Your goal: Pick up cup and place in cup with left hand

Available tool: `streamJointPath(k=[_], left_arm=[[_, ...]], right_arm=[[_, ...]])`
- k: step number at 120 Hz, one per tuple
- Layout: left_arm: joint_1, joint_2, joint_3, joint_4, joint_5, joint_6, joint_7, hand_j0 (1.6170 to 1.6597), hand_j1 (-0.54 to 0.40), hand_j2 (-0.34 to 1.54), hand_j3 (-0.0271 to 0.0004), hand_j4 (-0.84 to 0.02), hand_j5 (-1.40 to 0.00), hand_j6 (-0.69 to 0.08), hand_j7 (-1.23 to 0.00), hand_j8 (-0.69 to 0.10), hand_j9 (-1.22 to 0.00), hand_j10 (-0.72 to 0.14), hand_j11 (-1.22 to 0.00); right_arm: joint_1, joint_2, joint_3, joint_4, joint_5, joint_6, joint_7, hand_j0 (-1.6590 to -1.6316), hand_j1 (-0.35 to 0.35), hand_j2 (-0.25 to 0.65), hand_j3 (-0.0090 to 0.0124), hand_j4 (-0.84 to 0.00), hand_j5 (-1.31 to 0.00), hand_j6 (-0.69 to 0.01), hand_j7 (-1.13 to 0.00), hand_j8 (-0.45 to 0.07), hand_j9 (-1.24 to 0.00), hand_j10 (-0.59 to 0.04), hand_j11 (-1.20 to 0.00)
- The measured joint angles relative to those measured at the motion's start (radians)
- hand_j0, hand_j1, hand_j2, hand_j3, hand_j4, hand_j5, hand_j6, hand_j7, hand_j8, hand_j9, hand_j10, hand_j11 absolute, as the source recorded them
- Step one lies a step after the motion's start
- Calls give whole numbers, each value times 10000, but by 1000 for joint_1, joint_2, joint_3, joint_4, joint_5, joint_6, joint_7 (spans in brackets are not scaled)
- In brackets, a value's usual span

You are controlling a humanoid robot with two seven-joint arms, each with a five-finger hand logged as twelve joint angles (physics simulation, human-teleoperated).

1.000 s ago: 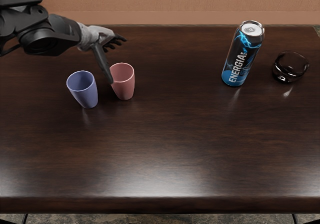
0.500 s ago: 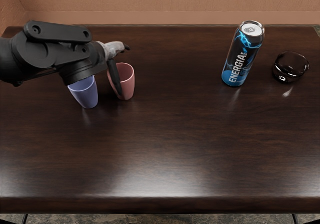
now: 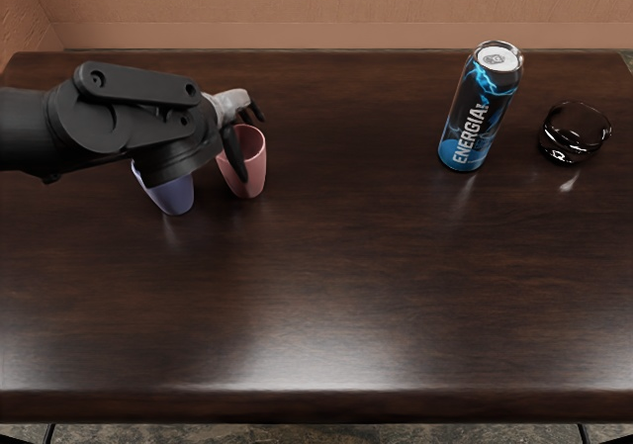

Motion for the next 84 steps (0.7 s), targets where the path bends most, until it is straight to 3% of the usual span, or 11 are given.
streamJointPath(k=[13, 23, 34, 41, 59, 84], left_arm=[[2, -3, 1, -4, 1, 4, 3, 16581, -735, 717, 0, -3542, -4582, -3546, -4581, -3533, -4587, -3538, -4587], [7, -3, 1, -5, 11, 6, 8, 16581, -1261, 1027, 0, -3971, -4785, -3854, -4812, -3396, -4964, -3873, -4960], [8, -3, 1, -6, 13, 5, 14, 16567, -2037, 1657, 0, -4004, -5332, -2709, -5330, -2302, -5435, -3723, -5438], [8, -2, 0, -7, 15, 5, 16, 16560, -1847, 1592, 0, -4092, -5515, -2439, -5529, -2309, -5619, -3602, -5618], [-11, 14, -3, -25, 15, 5, 18, 16559, -1201, 805, 0, -4262, -5700, -3240, -5697, -2736, -5740, -3924, -5756], [-105, 105, -8, -109, 15, 5, 21, 16555, -799, 351, 0, -4385, -5812, -3499, -5843, -3114, -5822, -4262, -5840]], right_arm=[[0, 0, 0, 0, 0, 0, 0, -16581, -3491, 0, 0, -4, -1, -6, 0, -4, 0, -3, 0], [0, 0, 0, 0, 0, 0, 0, -16581, -3491, 0, 0, -4, -1, -6, 0, -5, -1, -4, 0], [0, 0, 0, 0, 0, 0, 0, -16581, -3491, 0, 0, -4, -1, -6, 0, -5, -1, -4, 0], [0, 0, 0, 0, 0, 0, 0, -16581, -3491, 0, 0, -5, -1, -6, 0, -5, -1, -3, 0], [0, 0, 0, 0, 0, 0, 0, -16581, -3491, 0, 0, -4, -1, -6, 0, -4, 0, -3, 0], [0, 0, 0, 0, 0, 0, 0, -16581, -3491, 0, 0, -4, -1, -5, 0, -4, 0, -3, 0]])
